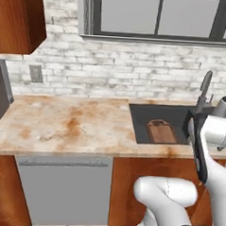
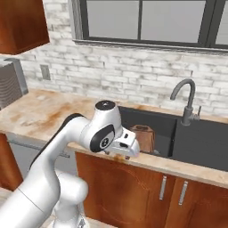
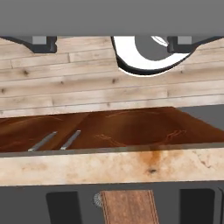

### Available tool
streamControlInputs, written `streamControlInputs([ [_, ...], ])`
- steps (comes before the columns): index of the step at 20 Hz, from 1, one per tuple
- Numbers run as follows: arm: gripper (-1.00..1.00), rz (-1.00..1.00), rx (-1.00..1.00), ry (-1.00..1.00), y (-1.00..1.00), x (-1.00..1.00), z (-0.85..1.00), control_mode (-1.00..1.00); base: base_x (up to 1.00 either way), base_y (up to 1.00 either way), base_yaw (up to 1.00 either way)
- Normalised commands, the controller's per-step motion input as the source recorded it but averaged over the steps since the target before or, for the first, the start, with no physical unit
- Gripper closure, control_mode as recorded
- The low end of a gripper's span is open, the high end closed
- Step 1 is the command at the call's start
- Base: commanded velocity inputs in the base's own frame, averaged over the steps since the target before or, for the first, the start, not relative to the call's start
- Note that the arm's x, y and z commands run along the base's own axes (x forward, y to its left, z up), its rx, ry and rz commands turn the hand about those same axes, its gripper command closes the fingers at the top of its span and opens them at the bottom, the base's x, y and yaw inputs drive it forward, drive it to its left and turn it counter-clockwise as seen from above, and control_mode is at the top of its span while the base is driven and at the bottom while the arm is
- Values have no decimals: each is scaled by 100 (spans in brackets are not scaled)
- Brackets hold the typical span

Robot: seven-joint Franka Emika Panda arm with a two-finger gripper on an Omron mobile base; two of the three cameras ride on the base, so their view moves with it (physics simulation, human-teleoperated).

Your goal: Move the cutting board and knife to the sink. Then move spray from the cabinet to the counter.

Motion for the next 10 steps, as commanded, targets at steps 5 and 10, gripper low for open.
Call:
streamControlInputs([
  [5,-100,0,0,0,0,0,0,100,-32,3,-59],
  [10,-100,0,0,0,0,0,0,100,0,7,-98],
])
